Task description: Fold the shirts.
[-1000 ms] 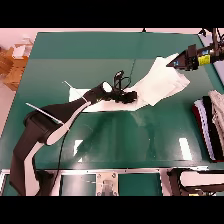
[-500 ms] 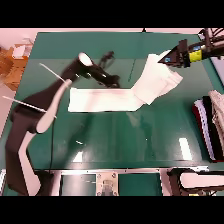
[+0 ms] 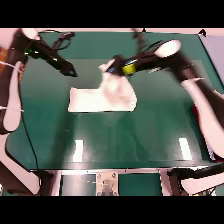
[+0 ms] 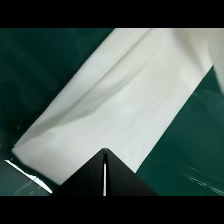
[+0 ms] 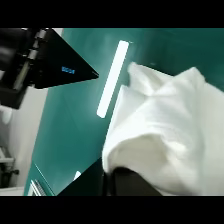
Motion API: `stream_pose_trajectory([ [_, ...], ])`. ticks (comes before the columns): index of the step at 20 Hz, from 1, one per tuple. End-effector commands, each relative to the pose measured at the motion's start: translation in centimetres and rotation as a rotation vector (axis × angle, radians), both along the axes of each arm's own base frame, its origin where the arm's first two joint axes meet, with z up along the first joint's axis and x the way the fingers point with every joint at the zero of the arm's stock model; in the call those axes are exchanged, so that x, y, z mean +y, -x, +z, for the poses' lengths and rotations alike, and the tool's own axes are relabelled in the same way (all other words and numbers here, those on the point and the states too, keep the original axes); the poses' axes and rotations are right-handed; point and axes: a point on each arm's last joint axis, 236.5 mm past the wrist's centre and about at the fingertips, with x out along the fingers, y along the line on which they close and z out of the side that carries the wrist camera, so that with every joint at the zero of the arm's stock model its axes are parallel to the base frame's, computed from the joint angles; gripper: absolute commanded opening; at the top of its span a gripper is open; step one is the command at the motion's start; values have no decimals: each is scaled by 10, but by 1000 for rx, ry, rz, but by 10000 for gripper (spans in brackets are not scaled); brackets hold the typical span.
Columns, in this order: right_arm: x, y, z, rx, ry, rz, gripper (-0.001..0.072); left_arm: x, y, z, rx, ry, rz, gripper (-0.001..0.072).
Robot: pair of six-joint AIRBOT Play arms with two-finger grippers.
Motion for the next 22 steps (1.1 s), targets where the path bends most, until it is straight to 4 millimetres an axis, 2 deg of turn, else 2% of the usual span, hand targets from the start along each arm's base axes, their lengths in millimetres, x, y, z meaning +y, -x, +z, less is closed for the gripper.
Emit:
stream_pose_trajectory([
  [1, 109, -2, -69, -4, -76, -141, 19, 47, 5, 12, -18, -38, 13, 24],
  [2, 130, 1, -95, 11, -81, -188, 61, 58, 3, 12, -19, -38, 36, 25],
  [3, 143, 7, -121, 23, -62, -201, 267, 67, 2, 12, -17, -39, 53, 24],
  [4, 146, 14, -136, 29, -34, -177, 437, 75, 1, 12, -17, -39, 71, 25],
  [5, 138, 14, -142, 19, 2, -142, 456, 85, 0, 12, -17, -39, 91, 25],
  [6, 123, 9, -137, 15, 25, -115, 456, 92, -1, 12, -16, -39, 107, 24],
  [8, 73, -12, -114, 27, 50, -90, 456, 104, -2, 13, -13, -31, 138, 25],
  [10, 6, -30, -88, 34, 96, -76, 456, 107, -3, 14, -14, -21, 148, 25],
  [12, -66, -36, -71, 61, 162, -74, 447, 106, -3, 14, -14, -18, 147, 25],
  [13, -103, -35, -68, 91, 201, -79, 414, 105, -3, 15, -15, -11, 145, 25],
  [15, -166, -30, -77, 180, 263, -108, 420, 101, -3, 17, -16, 4, 143, 25],
  [16, -185, -27, -87, 226, 264, -130, 455, 101, -3, 17, -15, 4, 145, 25],
  [17, -199, -22, -102, 272, 264, -157, 543, 101, -3, 17, -14, 4, 145, 24],
  [19, -202, -13, -138, 345, 253, -203, 544, 102, -3, 17, -4, 3, 162, 24],
  [22, -162, 2, -179, 413, 174, -172, 544, 105, -8, 16, 22, 10, 247, 24],
])
